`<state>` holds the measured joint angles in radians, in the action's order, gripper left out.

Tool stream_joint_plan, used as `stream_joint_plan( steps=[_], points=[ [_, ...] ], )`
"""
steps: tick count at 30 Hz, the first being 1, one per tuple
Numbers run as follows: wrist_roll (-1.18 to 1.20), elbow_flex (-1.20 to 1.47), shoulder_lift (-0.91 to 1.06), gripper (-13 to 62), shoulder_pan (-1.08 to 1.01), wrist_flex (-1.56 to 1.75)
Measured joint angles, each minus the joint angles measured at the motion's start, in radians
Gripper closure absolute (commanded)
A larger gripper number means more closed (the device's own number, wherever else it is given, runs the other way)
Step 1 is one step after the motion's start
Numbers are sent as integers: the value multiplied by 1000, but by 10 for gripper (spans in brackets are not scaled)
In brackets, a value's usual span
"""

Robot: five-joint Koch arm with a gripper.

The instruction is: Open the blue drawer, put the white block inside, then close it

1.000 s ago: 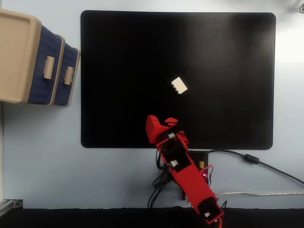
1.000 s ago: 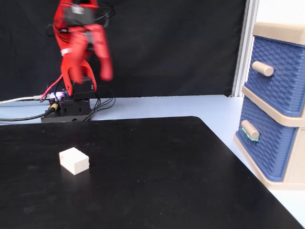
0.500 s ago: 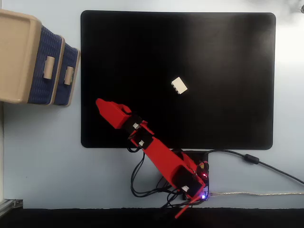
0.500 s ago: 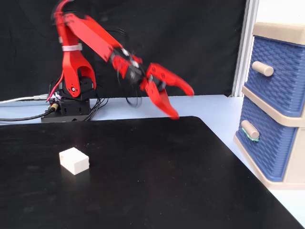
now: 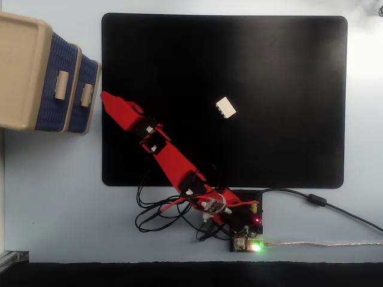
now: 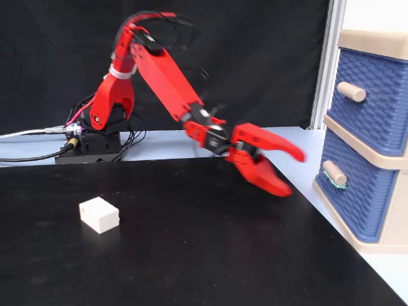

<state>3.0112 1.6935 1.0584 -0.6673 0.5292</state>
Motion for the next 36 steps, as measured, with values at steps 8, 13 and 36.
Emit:
stream_joint_plan(
  steps=[8,13,36],
  points=[
    [2,-117,-83,181,31,3],
    [2,-175,-126,182,49,3],
    [9,-414,-221,528,86,-215]
  ],
)
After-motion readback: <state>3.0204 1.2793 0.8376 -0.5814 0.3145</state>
